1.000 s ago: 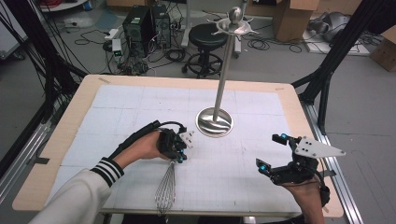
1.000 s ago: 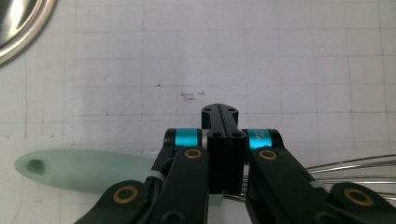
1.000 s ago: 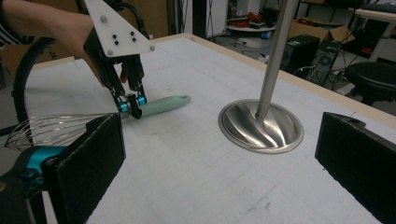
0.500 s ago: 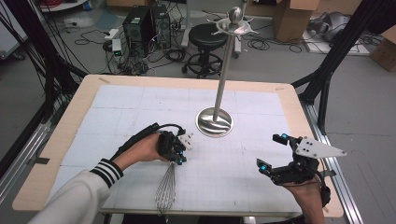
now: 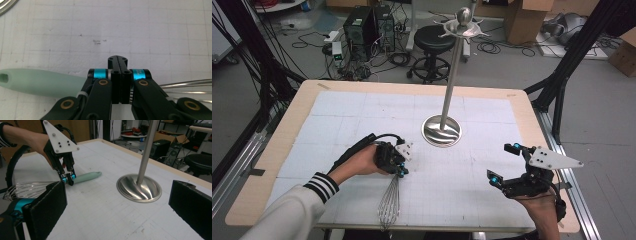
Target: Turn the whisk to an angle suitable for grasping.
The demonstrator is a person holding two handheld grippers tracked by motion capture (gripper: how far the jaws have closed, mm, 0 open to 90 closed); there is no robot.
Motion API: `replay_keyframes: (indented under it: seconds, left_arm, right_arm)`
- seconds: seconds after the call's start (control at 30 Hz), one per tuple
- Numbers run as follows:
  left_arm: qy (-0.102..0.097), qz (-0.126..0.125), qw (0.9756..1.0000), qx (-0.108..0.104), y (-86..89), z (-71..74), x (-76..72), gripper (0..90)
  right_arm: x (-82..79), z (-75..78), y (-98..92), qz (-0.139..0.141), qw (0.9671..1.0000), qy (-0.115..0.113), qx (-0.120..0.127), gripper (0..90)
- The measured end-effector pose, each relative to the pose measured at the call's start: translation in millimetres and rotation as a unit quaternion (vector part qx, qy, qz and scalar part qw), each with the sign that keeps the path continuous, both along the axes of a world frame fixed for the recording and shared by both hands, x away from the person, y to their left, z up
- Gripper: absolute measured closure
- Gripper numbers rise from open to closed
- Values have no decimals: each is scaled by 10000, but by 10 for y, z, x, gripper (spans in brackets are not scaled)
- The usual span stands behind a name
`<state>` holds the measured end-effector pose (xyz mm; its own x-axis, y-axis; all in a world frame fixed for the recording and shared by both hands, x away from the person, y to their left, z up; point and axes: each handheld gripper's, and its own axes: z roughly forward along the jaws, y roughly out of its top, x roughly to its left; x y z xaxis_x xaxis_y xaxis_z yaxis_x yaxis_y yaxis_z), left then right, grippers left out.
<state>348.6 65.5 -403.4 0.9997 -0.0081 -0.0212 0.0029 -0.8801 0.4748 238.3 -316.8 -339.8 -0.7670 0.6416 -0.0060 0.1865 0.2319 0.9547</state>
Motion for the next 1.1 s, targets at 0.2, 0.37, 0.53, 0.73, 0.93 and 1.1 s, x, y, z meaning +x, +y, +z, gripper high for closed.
replay_keyframes:
  seconds: [0.2,0.37,0.53,0.73,0.93,1.1]
  left_arm:
    - [14,70,9999,103,78,-17,-2,900]
    - [18,174,9997,175,167,0,3,900]
    - [3,242,9994,248,266,10,7,900]
    - [-10,331,9990,288,360,22,10,900]
    - [-56,333,9985,431,405,24,12,900]
    - [-100,445,9977,506,495,26,19,900]
  right_arm:
    - [-7,4,-5,-11,10000,8,14,7]
    - [-4,5,-5,-8,10000,4,9,7]
    - [-5,7,-5,-16,10000,-4,4,7]
    - [-8,9,-9,-22,10000,0,-3,7]
    - [-10,10,-10,-23,10000,2,-2,7]
    - [-13,15,-21,-35,10000,-19,16,7]
